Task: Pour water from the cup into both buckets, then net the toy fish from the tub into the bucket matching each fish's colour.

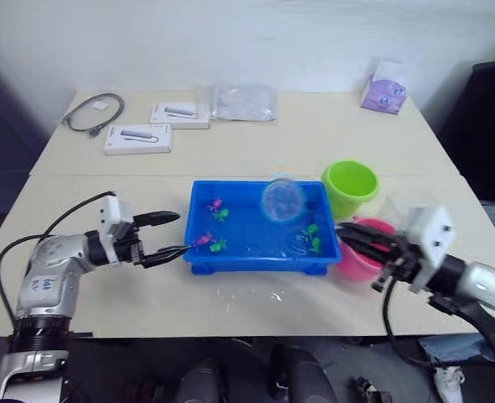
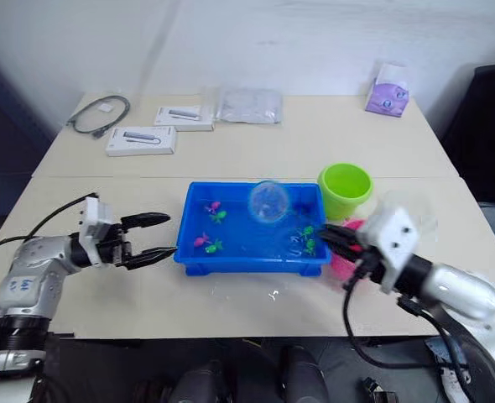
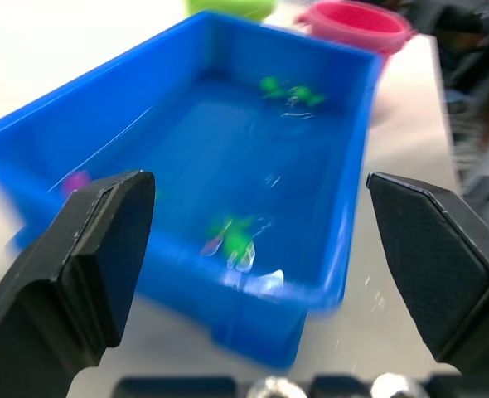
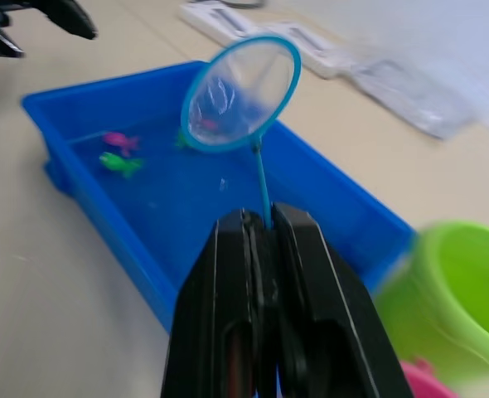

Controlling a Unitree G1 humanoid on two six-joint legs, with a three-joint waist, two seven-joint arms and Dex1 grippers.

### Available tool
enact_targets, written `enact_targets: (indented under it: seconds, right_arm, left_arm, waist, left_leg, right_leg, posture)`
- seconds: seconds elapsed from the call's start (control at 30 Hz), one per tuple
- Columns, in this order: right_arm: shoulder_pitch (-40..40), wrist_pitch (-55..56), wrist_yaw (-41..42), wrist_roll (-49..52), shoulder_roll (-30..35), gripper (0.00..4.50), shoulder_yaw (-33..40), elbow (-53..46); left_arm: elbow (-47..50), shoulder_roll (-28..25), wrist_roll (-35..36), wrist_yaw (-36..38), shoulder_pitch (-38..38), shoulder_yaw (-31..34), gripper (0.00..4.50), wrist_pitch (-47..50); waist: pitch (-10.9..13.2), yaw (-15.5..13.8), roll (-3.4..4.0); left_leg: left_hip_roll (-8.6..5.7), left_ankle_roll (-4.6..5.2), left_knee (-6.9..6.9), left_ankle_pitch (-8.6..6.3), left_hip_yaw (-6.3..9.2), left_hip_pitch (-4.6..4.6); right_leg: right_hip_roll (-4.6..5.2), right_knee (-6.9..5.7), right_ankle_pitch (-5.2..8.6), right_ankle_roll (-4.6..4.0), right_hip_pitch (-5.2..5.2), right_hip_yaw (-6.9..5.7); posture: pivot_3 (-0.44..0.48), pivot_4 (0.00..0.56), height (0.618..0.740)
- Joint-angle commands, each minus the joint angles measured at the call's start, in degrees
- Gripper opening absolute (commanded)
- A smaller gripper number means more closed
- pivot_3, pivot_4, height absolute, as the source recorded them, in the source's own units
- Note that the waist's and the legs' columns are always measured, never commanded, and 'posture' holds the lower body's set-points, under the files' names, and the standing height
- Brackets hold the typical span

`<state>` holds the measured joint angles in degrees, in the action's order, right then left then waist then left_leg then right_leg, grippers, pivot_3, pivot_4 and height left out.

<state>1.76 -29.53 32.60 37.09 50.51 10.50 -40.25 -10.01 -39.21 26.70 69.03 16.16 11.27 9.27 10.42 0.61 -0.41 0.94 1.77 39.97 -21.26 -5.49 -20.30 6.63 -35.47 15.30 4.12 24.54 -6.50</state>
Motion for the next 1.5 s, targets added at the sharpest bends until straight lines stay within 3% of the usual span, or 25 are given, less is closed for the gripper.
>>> enact_targets:
  seconds: [0.03, 0.13, 0.37, 0.77, 1.13, 1.5]
  right_arm:
    - [-10.68, -0.13, 2.26, -8.93, -0.98, 0.00, -11.65, 6.91]
    - [-19.19, 1.40, 4.04, -15.02, -4.70, 0.00, -19.95, 13.45]
    - [-27.84, 1.22, 8.00, -20.81, -11.48, 0.00, -27.79, 20.88]
    - [-33.41, 0.46, 8.13, -27.99, -17.85, 0.00, -30.52, 25.62]
    - [-38.06, -0.91, 9.99, -38.49, -18.18, 0.00, -36.85, 29.18]
    - [-39.59, -14.51, 15.29, -31.28, -23.21, 0.00, -33.77, 26.87]
  left_arm:
    - [1.88, -2.59, 0.88, -2.63, -2.91, 4.43, 4.40, 1.47]
    - [3.11, -4.03, 1.15, -2.88, -5.37, 5.77, 4.40, 1.96]
    - [5.62, -4.44, 1.22, -3.67, -7.27, 6.17, 4.40, 2.47]
    - [9.80, -3.86, 1.85, -5.27, -9.97, 6.27, 4.40, 3.75]
    - [11.45, -3.98, 1.99, -5.86, -9.45, 5.27, 4.40, 5.01]
    - [11.35, -3.79, 1.97, -5.90, -8.85, 4.74, 4.40, 5.49]
  waist:
    - [0.02, -0.54, 0.04]
    - [0.02, -0.76, 0.04]
    - [0.02, -0.37, 0.04]
    - [0.02, -0.18, 0.04]
    - [0.03, 0.33, 0.05]
    - [0.03, 1.10, 0.05]
  left_leg:
    - [0.03, -0.07, 0.00, -0.01, -0.01, -0.01]
    - [-0.02, -0.06, 0.04, 0.01, 0.00, -0.15]
    - [-0.05, -0.02, 0.05, -0.01, -0.01, -0.29]
    - [-0.02, -0.04, 0.04, -0.02, -0.01, -0.29]
    - [-0.02, -0.05, 0.04, -0.02, -0.01, -0.31]
    - [0.01, -0.06, 0.03, -0.02, 0.01, -0.32]
  right_leg:
    - [-0.03, 0.00, 0.02, -0.03, 0.01, -0.03]
    - [-0.02, 0.04, 0.01, -0.02, 0.07, -0.13]
    - [-0.01, 0.04, -0.07, 0.13, 0.05, -0.22]
    - [-0.05, 0.02, -0.07, 0.13, 0.06, -0.26]
    - [-0.06, 0.01, -0.07, 0.12, 0.09, -0.27]
    - [-0.07, 0.01, -0.07, 0.12, 0.09, -0.30]
  posture:
    - [0.000, 0.150, 0.740]
    - [0.000, 0.150, 0.740]
    - [0.000, 0.150, 0.740]
    - [0.000, 0.150, 0.740]
    - [0.000, 0.150, 0.740]
    - [0.000, 0.150, 0.740]
